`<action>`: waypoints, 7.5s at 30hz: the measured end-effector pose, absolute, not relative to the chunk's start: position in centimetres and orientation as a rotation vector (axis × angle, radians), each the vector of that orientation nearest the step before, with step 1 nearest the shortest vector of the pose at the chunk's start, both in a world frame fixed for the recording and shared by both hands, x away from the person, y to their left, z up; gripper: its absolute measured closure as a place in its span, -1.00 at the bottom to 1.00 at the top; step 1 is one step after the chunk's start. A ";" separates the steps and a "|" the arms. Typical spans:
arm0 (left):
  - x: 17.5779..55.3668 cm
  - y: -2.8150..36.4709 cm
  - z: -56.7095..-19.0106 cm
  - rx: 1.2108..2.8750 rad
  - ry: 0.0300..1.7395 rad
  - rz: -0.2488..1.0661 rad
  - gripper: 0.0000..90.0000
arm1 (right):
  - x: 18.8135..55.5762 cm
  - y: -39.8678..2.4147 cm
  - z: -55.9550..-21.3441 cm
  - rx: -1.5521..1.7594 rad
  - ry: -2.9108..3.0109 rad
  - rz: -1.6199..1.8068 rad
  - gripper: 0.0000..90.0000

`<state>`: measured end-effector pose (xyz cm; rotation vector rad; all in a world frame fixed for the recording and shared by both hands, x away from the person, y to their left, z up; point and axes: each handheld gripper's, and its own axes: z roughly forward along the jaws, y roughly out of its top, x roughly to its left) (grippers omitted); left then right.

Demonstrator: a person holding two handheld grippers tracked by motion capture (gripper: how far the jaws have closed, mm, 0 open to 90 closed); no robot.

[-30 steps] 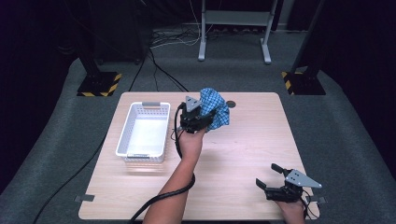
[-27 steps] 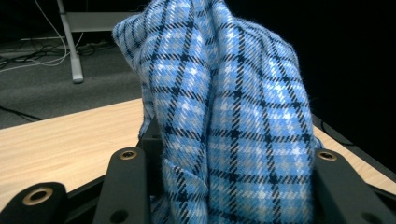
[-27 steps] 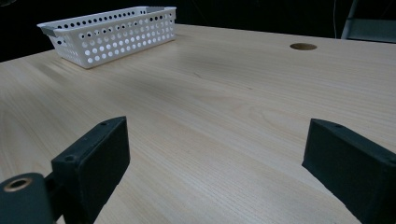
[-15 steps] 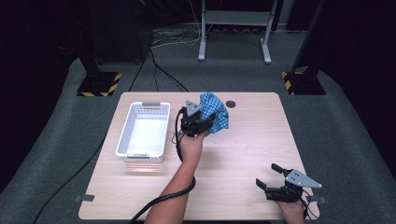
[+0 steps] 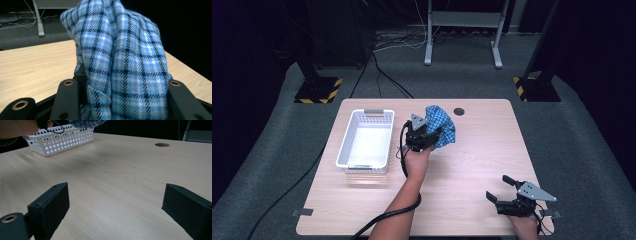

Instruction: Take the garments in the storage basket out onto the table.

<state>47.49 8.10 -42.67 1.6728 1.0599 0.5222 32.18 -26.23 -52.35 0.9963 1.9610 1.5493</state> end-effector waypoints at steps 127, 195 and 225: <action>46.6 7.6 -50.1 1.825 1.155 0.447 -0.83 | 32.1 -26.3 -52.4 0.986 1.953 1.559 -0.86; 44.5 16.1 -39.1 1.602 1.082 0.678 -0.80 | 32.2 -26.3 -52.4 1.005 1.954 1.558 -0.87; 42.0 26.0 -38.5 1.486 1.220 0.783 -0.80 | 32.2 -26.2 -52.3 1.006 1.968 1.542 -0.87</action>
